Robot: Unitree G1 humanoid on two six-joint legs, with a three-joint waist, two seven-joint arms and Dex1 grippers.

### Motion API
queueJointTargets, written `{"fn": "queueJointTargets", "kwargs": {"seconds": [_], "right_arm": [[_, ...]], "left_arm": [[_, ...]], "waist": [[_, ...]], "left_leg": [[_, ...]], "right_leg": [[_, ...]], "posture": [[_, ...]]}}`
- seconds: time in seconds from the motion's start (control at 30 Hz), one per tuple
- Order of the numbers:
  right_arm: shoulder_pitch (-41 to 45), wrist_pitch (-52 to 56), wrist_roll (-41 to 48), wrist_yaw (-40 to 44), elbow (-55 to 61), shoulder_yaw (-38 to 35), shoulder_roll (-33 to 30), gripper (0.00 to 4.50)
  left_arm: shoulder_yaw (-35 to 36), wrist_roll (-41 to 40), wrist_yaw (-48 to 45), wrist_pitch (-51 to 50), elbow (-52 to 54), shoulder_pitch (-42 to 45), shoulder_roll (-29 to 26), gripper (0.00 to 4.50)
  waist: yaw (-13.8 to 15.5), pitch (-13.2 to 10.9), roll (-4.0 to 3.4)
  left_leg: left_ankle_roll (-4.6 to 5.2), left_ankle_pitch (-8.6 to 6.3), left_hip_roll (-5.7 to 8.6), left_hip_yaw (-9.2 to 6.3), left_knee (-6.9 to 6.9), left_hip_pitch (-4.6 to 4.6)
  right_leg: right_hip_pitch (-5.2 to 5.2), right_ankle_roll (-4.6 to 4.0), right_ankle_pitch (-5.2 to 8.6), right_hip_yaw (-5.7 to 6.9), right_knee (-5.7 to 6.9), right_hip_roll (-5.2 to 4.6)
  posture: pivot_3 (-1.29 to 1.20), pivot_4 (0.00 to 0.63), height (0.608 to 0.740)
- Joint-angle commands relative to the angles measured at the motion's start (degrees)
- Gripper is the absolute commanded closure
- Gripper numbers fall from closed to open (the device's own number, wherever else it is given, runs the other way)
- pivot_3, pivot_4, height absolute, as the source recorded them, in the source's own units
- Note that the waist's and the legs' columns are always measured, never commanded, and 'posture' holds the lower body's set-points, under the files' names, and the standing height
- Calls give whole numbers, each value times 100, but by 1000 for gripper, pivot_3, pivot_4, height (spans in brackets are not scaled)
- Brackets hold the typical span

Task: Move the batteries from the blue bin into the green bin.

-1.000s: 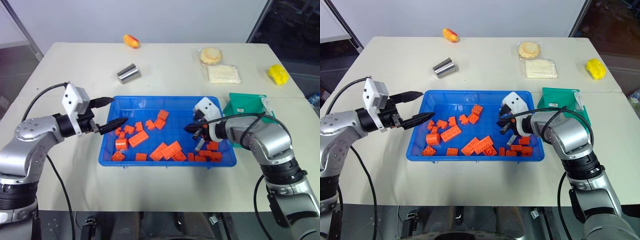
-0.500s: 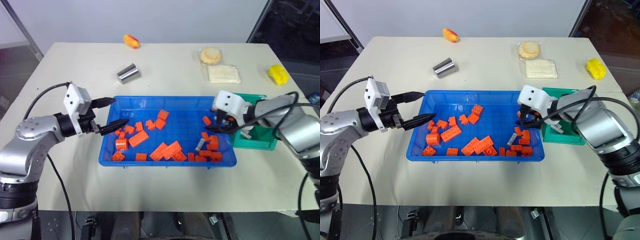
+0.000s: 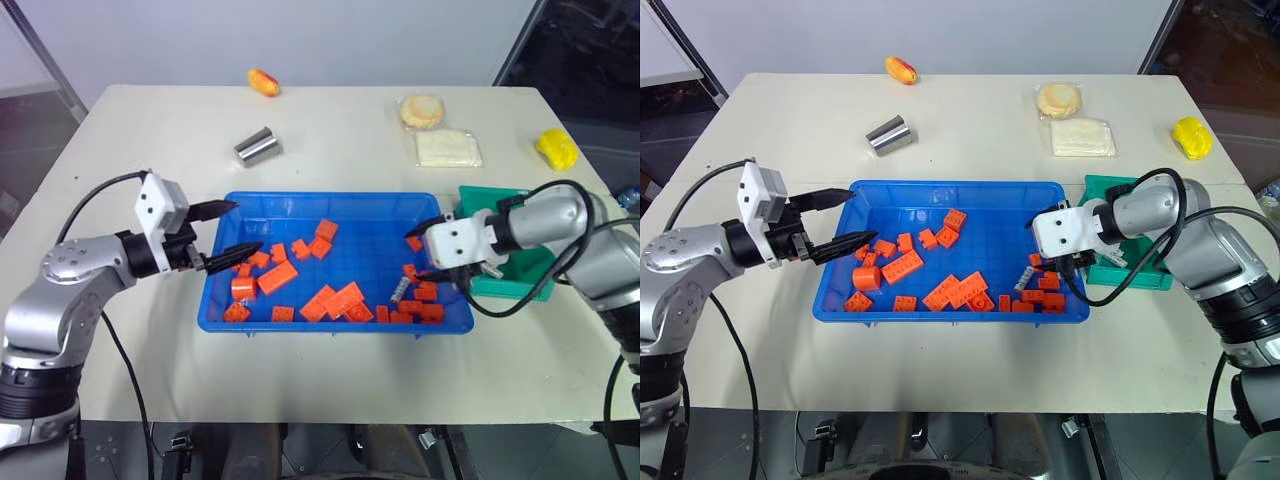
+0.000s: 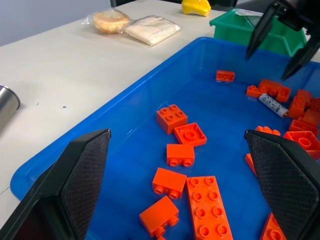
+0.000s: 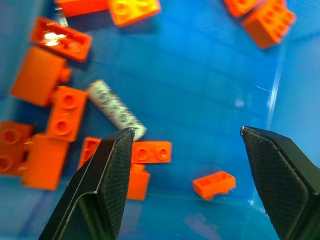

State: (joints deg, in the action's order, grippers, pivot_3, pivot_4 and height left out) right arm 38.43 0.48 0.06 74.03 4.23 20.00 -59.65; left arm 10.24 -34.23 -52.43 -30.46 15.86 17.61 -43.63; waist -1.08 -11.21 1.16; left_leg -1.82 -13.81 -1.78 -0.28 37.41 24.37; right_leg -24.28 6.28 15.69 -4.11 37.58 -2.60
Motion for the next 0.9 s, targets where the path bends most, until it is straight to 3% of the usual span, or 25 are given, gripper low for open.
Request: {"fn": "queueJointTargets", "kwargs": {"seconds": [0.03,0.27,0.9], "right_arm": [[-94,-183,-49,211,40,-54,62,1003],[-335,-244,-109,377,126,-21,326,1003],[-1,-1386,-1048,352,-1070,494,1120,1003]], "left_arm": [[106,-19,19,89,191,-14,-16,0],[197,-65,108,49,292,-122,-25,0],[177,-144,328,-36,504,-177,23,0]], "waist": [[5,0,0],[2,0,0],[6,2,4]], "left_leg": [[0,0,0,0,0,0],[0,0,0,-1,0,-1],[-2,1,2,-2,4,-34]], "right_leg": [[0,0,0,0,0,0],[1,0,0,0,2,0],[36,0,0,0,6,-1]], "posture": [[0,150,740],[0,150,740],[0,150,740]]}}
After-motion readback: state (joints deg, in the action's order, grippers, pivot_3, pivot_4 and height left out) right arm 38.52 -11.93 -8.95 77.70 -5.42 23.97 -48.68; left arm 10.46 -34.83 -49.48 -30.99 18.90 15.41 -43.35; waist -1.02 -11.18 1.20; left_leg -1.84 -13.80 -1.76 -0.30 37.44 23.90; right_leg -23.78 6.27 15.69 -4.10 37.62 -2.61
